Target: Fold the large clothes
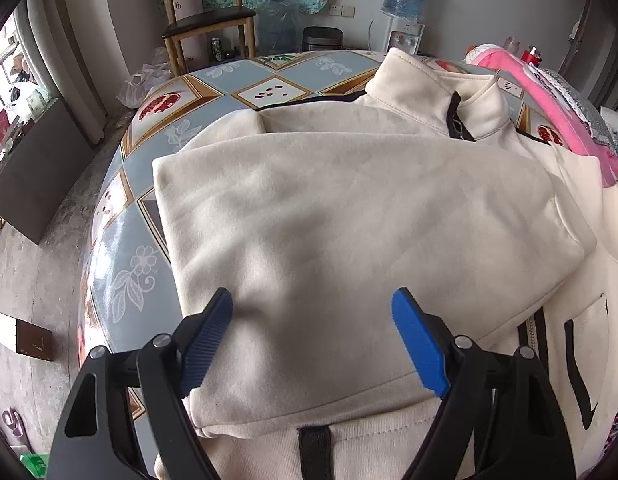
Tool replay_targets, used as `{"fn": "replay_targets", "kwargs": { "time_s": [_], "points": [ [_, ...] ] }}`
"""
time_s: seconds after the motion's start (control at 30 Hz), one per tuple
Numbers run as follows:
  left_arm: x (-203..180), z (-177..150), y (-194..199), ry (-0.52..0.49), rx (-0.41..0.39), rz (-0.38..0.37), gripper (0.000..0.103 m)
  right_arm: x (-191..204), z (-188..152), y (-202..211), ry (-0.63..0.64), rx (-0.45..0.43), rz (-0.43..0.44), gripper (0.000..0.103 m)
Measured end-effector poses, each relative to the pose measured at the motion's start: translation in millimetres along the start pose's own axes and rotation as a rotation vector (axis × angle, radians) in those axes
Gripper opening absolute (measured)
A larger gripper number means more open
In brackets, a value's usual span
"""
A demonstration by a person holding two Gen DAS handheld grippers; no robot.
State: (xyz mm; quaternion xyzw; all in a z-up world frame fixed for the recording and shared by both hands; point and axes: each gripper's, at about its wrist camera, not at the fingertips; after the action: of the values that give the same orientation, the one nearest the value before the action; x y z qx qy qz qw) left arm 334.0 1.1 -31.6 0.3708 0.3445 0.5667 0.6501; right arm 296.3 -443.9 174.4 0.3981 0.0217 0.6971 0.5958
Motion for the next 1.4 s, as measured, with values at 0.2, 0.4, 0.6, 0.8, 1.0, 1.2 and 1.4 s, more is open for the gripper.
{"fn": "replay_targets", "kwargs": {
  "time_s": [0.2,0.4,0.6,0.8,1.0,1.2,1.4],
  "points": [
    [6.5,-8.8,28.4,-0.008,-0.038,-0.064,0.074,87.9,-80.6,-104.8,0.094,0.218,0.124,0.008],
    [7.9,-10.9,59.3,-0.001,-0.082,-0.218,0.074,97.8,-183.2,-201.6,0.061,0.525,0.117,0.020],
    [-8.6,1.5,66.2,0.015,-0.081,-0.386,0.074,64.8,-207.3,-176.4,-0.044,0.559,0.196,0.051],
    [-27.2,24.4,20.5,0.143,0.044,-0.477,0.065,28.7,-198.5,-119.7,-0.026,0.467,0.142,0.052],
    [-29.9,34.3,-31.5,0.287,0.178,-0.456,0.054,3.5,-226.7,-87.6,0.032,0.449,0.004,0.052],
    [-41.5,39.8,-30.2,0.272,0.172,-0.387,0.050,-10.0,-252.6,-74.6,0.032,0.442,-0.041,0.051],
    [-43.9,38.9,-32.6,0.244,0.156,-0.294,0.015,-10.5,-255.4,-75.0,0.029,0.434,-0.051,0.050]
  ]
}}
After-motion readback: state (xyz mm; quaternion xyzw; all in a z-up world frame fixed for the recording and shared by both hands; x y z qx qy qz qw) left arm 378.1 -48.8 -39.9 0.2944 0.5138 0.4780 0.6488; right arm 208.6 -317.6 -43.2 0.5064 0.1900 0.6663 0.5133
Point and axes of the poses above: each gripper's, at about its wrist camera, not at the fingertips, and y roughly against the way its jaws point, x to its left, z to its top, and after that the axes turned 1 degree about -y, right-handed
